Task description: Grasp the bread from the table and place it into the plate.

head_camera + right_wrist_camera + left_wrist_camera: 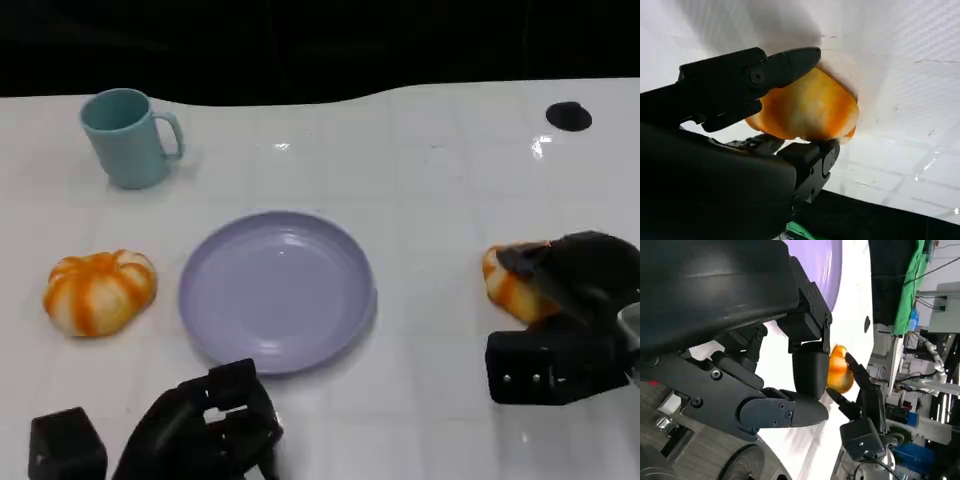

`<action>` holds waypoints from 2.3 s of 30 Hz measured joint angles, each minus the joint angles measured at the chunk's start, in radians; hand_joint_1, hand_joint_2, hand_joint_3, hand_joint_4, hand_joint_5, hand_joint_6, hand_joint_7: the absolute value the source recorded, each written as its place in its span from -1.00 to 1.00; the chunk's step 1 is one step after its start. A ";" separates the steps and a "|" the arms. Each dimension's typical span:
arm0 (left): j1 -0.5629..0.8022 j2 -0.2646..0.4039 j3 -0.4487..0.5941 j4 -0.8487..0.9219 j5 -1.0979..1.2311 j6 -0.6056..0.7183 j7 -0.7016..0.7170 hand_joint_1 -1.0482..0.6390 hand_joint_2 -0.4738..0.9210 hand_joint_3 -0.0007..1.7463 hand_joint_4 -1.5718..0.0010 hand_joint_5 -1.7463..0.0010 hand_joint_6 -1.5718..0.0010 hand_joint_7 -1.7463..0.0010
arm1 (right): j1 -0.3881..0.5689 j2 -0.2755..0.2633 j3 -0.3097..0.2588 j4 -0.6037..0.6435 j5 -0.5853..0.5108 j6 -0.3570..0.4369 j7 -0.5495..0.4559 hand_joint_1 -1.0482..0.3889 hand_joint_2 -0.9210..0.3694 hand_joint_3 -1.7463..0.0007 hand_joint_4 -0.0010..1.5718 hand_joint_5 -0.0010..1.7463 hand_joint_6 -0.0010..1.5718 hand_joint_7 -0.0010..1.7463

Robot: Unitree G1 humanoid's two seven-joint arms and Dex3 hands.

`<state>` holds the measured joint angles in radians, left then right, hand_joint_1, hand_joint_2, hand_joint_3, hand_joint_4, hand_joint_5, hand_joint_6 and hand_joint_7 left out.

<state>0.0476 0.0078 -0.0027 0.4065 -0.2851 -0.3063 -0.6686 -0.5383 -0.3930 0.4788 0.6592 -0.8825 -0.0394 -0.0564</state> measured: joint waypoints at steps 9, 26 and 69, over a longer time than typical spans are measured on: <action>0.014 0.000 -0.001 -0.029 0.000 0.009 0.000 -0.46 0.74 -0.39 0.02 -1.00 0.05 -0.63 | -0.022 0.027 -0.029 0.150 0.095 -0.167 -0.225 0.27 -0.99 0.96 0.04 0.57 0.51 -0.92; 0.016 0.000 0.000 -0.036 0.000 0.014 0.004 -0.45 0.73 -0.37 0.02 -1.00 0.05 -0.63 | -0.060 0.084 -0.021 0.327 0.093 -0.348 -0.604 0.32 -0.30 -0.16 0.20 1.00 -0.03 0.91; 0.021 0.002 -0.002 -0.034 0.002 0.011 0.003 -0.45 0.70 -0.34 0.01 -1.00 0.04 -0.62 | -0.142 0.456 -0.002 0.264 0.214 -0.532 -0.497 0.38 0.06 -0.64 0.19 1.00 -0.01 0.84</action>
<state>0.0687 0.0102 -0.0050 0.3720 -0.2827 -0.2949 -0.6653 -0.6804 0.0628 0.4767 0.9232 -0.6680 -0.5718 -0.5534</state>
